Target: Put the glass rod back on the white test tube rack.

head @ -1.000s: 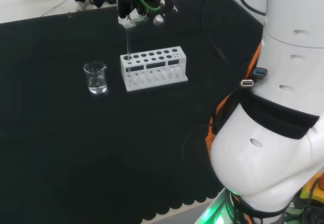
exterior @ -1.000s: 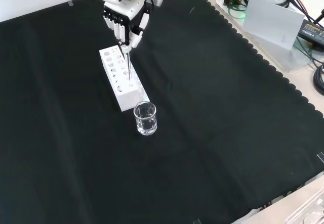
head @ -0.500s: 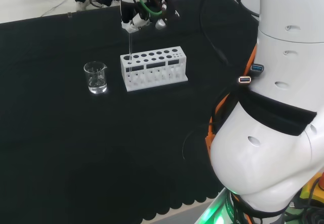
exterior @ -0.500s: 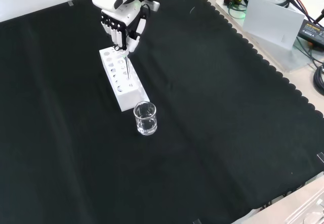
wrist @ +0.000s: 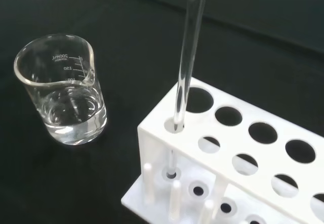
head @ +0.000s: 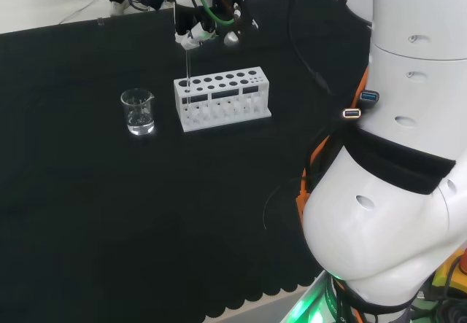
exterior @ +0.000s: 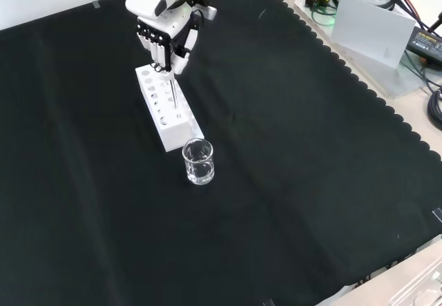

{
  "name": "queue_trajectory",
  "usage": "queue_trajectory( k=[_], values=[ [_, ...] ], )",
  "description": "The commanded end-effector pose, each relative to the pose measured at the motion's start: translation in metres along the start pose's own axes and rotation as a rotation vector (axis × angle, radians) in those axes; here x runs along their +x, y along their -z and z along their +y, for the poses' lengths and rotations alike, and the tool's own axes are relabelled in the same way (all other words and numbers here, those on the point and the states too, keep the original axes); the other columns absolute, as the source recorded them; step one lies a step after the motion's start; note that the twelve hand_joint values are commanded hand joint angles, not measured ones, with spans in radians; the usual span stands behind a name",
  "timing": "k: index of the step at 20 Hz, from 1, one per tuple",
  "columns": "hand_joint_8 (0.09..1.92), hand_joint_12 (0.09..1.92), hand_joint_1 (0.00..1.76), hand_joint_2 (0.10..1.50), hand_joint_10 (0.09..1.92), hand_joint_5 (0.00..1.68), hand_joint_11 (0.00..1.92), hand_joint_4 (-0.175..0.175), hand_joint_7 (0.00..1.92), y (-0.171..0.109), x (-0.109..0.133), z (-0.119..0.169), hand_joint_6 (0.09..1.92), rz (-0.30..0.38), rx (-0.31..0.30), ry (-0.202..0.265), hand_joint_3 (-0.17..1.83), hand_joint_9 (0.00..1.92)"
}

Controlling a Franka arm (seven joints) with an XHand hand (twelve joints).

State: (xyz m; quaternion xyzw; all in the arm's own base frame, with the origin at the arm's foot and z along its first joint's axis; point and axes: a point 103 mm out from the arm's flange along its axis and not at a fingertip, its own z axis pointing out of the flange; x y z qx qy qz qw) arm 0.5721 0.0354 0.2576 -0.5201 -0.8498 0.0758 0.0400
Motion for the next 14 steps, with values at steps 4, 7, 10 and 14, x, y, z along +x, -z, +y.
queue_trajectory(
  k=[4, 7, 10, 14],
  values=[
    [0.09, 0.54, 1.28, 0.92, 0.38, 0.76, 1.8, -0.175, 1.4, 0.012, -0.002, -0.006, 0.81, 0.038, 0.04, -0.002, -0.17, 1.67],
    [0.09, 0.45, 1.24, 0.87, 0.19, 0.38, 1.87, -0.148, 1.14, 0.018, -0.002, -0.008, 0.63, 0.043, 0.045, -0.009, -0.17, 1.69],
    [0.09, 0.41, 1.21, 0.85, 0.09, 0.3, 1.83, -0.12, 1.03, 0.024, -0.001, -0.01, 0.4, 0.049, 0.023, -0.018, -0.17, 1.7],
    [0.09, 0.4, 1.2, 0.84, 0.09, 0.3, 1.8, -0.11, 1.03, 0.025, -0.001, -0.01, 0.34, 0.04, 0.026, -0.022, -0.17, 1.7]
  ],
)
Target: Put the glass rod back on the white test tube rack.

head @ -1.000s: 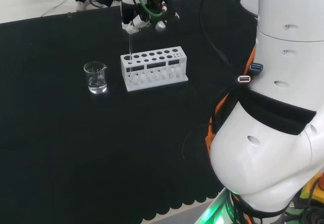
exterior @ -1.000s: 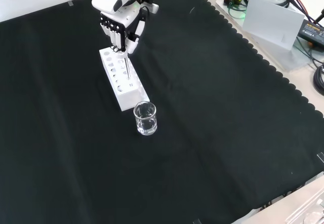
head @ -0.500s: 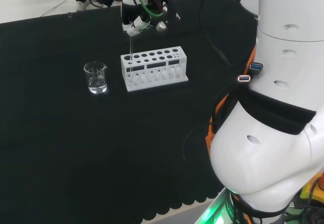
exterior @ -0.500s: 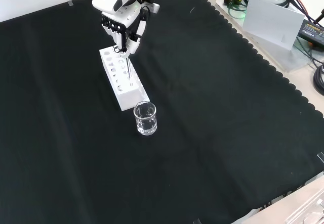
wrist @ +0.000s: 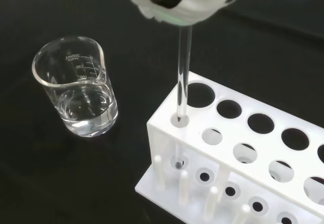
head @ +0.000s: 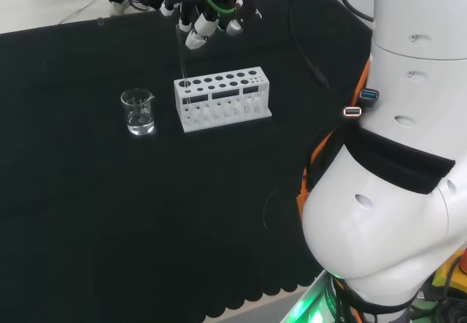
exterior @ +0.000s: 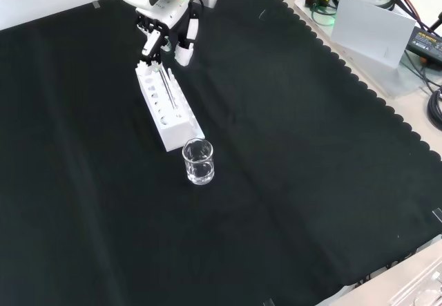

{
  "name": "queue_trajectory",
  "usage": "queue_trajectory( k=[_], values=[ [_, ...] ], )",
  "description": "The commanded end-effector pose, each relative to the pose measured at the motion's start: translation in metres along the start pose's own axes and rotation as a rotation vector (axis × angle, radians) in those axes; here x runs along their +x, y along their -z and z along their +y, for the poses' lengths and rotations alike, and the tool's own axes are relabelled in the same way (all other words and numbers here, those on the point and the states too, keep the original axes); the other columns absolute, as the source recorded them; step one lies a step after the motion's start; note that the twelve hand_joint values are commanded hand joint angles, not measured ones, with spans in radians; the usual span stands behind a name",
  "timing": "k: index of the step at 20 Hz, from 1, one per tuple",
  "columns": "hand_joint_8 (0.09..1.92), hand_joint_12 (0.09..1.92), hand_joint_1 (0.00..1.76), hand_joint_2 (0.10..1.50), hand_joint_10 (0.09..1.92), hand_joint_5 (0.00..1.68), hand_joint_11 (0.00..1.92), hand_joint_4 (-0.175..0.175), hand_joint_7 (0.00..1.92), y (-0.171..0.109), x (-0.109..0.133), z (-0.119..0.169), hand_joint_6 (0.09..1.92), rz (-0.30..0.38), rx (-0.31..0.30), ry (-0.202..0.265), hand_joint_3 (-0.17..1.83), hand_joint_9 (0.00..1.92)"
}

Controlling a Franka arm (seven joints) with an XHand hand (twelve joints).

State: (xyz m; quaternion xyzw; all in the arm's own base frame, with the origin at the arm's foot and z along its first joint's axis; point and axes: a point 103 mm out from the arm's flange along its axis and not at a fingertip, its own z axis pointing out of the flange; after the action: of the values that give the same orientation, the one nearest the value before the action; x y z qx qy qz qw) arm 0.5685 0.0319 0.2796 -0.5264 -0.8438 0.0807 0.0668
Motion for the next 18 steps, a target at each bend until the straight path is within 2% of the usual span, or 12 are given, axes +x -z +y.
queue_trajectory(
  k=[1, 18],
  values=[
    [0.09, 0.4, 1.19, 0.84, 0.09, 0.3, 1.8, -0.109, 1.03, 0.004, 0.001, -0.002, 0.34, -0.009, -0.013, -0.011, -0.17, 1.7],
    [0.09, 0.43, 1.2, 0.84, 0.09, 0.36, 1.78, -0.105, 1.04, 0.038, 0.003, -0.026, 0.28, -0.055, -0.05, -0.028, -0.17, 1.71]
  ],
)
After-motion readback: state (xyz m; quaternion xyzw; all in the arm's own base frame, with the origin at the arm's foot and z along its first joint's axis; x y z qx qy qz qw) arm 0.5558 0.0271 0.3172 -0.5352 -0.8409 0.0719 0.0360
